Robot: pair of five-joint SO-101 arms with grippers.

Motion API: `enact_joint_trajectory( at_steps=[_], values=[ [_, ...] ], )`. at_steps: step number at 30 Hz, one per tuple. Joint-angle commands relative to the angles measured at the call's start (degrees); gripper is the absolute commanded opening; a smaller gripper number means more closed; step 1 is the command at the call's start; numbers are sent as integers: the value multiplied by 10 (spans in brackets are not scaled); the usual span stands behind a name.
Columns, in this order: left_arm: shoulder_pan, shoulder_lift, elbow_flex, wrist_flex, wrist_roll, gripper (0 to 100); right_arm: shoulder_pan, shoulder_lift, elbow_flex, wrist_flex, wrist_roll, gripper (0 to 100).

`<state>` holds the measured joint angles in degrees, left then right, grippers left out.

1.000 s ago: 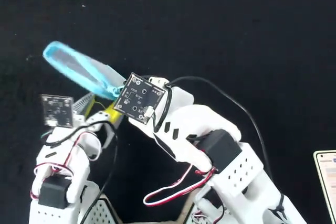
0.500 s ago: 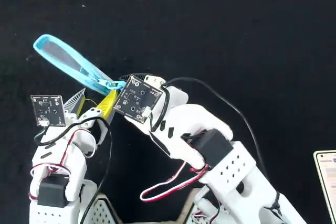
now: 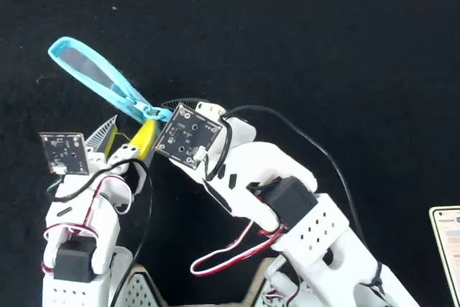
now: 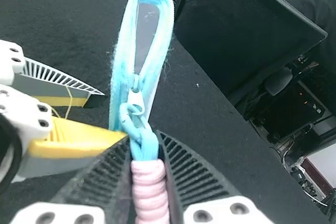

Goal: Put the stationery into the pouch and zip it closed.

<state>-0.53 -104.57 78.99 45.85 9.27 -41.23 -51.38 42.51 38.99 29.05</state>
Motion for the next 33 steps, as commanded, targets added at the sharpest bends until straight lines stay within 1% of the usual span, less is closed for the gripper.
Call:
enact_joint_trajectory(
  at_steps=[1,2,4,7,11,15,20,22,26,28,31,33],
  values=[
    [-6,-1,-7,-12,-12,59,11,0,-4,-16,-6,11],
    [-6,-1,-8,-12,-15,26,11,0,-4,-16,-6,11],
    [-6,-1,-9,-12,-25,44,11,0,-4,-16,-6,11],
    [-6,-1,-14,-12,-45,27,11,0,-4,-15,-6,11],
    [-6,-1,-15,-12,-83,30,8,0,-4,-15,-6,11],
    [-6,-2,-20,-11,-98,30,7,0,-8,0,-6,11],
    [-3,-2,-79,60,-109,30,6,-27,-6,9,-6,11],
    [11,-2,-104,93,-109,30,6,-54,-3,10,-8,11],
    [51,-1,-115,119,-109,36,6,-101,5,24,-54,11],
    [57,-1,-117,121,-105,69,6,-105,6,26,-67,11],
    [57,-1,-116,122,-105,134,6,-105,5,25,-69,11],
    [58,-1,-113,127,-105,158,6,-105,6,25,-69,11]
  ],
)
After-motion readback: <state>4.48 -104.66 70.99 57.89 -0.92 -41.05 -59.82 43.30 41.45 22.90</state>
